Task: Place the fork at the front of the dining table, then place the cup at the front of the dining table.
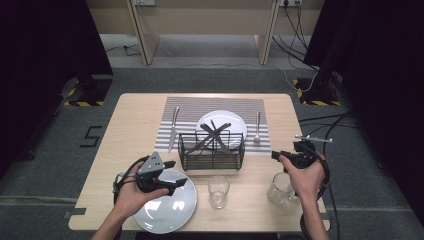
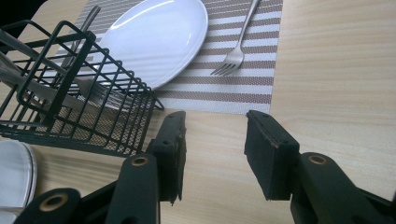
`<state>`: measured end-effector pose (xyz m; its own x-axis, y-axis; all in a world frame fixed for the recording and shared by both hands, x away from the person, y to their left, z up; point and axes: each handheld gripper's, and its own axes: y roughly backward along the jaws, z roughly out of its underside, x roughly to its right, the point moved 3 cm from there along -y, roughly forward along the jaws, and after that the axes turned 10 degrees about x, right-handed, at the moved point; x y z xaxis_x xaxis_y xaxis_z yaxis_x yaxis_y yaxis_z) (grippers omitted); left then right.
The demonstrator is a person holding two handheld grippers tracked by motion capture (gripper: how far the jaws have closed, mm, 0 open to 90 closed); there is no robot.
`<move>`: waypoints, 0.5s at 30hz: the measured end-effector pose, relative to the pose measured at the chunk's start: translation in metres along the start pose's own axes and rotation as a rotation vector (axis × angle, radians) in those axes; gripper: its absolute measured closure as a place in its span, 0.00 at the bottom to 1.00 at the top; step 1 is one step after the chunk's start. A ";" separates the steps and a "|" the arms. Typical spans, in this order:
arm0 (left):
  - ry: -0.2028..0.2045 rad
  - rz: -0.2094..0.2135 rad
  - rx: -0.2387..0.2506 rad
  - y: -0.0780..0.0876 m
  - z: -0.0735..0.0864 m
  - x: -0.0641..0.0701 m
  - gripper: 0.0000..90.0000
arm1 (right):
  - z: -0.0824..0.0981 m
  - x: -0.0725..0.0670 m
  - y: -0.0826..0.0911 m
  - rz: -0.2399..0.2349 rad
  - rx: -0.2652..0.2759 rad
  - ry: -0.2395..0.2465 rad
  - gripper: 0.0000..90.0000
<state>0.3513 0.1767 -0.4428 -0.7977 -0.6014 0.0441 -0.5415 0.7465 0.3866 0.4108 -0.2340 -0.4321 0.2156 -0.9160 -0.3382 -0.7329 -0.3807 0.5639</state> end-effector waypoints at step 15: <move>-0.002 0.043 0.000 -0.008 -0.004 0.010 0.30 | 0.000 0.001 -0.007 0.001 -0.014 -0.003 0.64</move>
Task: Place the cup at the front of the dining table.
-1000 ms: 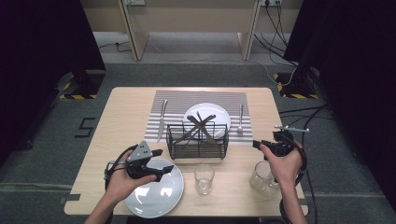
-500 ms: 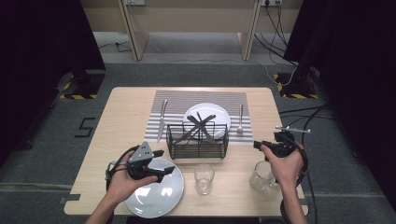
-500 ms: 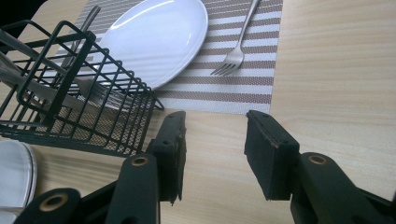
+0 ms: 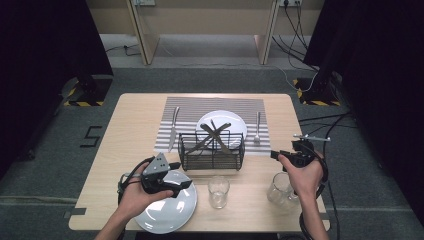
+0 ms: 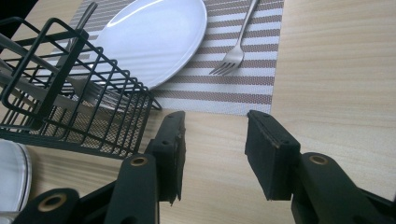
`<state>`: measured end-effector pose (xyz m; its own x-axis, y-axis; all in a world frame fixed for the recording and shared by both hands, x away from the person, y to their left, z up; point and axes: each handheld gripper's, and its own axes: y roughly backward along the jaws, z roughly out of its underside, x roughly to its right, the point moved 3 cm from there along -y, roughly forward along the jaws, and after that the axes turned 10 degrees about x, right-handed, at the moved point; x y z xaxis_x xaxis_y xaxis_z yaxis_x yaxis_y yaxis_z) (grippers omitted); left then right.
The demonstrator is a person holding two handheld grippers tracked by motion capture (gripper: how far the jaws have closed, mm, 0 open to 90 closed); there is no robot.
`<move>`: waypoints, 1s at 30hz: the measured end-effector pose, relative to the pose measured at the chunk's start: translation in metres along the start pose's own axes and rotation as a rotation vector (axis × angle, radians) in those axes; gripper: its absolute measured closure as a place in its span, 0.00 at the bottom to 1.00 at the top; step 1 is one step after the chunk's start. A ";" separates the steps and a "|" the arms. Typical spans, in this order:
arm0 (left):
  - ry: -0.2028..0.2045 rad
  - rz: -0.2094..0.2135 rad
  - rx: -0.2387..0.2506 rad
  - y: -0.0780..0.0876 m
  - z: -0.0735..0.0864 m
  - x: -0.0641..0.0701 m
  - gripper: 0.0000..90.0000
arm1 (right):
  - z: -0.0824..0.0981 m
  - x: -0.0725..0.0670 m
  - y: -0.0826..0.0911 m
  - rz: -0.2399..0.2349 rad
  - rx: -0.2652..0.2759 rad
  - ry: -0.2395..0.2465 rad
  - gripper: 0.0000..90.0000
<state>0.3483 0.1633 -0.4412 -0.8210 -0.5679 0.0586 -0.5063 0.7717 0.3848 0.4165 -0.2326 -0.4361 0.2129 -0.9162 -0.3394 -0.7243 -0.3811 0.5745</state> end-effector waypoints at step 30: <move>-0.005 0.113 0.025 -0.017 -0.021 0.022 0.30 | -0.006 0.004 -0.002 0.013 0.010 -0.013 0.62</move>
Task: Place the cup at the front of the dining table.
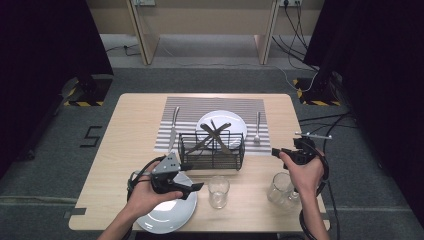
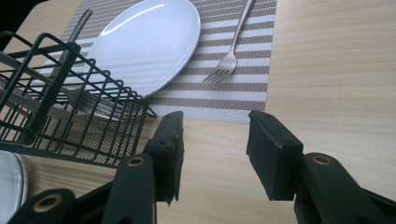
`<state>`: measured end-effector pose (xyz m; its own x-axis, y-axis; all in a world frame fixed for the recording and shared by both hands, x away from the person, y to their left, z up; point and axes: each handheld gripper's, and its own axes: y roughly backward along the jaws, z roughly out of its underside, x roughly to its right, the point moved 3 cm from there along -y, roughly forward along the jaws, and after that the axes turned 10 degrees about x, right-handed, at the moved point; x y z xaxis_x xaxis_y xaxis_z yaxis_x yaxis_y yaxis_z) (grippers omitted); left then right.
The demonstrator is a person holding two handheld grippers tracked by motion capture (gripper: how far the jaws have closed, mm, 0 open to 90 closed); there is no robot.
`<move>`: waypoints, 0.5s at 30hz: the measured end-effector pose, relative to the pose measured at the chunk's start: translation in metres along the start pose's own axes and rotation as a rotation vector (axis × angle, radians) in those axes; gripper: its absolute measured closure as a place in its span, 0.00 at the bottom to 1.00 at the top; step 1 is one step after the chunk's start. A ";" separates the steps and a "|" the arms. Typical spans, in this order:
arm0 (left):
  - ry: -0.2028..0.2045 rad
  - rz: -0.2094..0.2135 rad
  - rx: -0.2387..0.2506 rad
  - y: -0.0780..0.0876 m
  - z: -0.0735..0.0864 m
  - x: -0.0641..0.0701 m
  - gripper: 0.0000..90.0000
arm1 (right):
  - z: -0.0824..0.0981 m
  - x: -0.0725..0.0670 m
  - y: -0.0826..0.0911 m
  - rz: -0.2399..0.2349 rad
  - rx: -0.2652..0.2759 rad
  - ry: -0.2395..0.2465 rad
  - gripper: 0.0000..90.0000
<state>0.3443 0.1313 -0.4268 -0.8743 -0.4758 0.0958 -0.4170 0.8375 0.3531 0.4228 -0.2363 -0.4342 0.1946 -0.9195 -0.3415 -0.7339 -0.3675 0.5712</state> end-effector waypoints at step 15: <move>0.007 0.052 -0.032 -0.026 -0.005 0.007 0.33 | 0.003 -0.003 -0.001 0.004 -0.012 0.013 0.62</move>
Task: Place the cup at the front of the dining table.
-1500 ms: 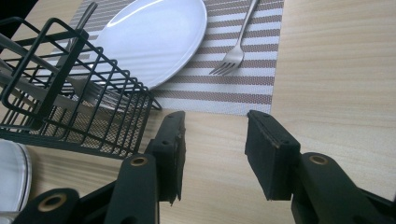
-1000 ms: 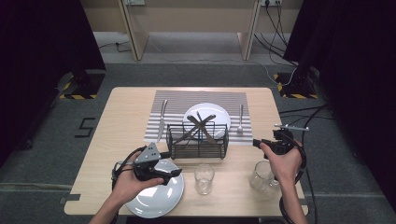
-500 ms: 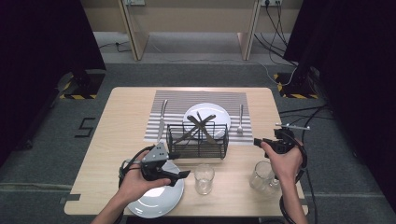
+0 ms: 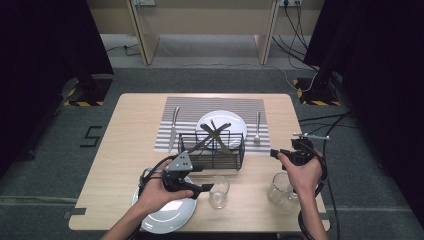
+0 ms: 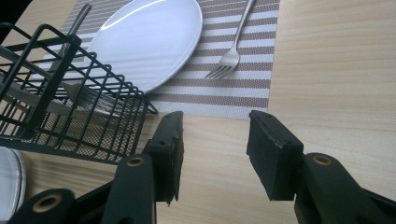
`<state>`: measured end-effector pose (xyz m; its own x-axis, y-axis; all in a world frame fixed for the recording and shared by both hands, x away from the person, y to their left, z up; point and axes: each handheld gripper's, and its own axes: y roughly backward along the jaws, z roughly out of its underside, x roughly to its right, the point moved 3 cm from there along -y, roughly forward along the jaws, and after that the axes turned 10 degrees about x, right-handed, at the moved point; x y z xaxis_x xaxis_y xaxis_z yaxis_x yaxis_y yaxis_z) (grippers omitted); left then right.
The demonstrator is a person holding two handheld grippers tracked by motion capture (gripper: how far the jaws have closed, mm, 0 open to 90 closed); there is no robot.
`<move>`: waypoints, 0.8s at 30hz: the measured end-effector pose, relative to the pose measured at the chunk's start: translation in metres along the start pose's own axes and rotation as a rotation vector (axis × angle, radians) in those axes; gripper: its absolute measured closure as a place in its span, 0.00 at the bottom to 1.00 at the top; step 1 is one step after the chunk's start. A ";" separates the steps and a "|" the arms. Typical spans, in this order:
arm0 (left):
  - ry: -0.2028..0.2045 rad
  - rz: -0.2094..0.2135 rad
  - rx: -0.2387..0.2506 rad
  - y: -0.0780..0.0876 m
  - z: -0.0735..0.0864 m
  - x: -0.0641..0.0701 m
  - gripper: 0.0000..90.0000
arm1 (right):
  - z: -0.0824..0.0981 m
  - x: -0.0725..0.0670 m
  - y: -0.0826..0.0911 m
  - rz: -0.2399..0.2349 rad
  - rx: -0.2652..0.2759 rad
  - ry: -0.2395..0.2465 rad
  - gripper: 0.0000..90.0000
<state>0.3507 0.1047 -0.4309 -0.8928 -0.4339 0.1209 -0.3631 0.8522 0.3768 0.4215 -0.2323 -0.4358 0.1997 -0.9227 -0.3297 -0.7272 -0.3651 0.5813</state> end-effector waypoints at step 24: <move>0.024 0.025 -0.077 -0.033 0.007 -0.001 0.45 | 0.001 0.001 0.004 0.002 0.003 -0.007 0.61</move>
<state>0.3621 0.0796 -0.4496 -0.8942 -0.4208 0.1529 -0.3187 0.8380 0.4428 0.4183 -0.2344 -0.4347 0.1939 -0.9224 -0.3339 -0.7296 -0.3632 0.5794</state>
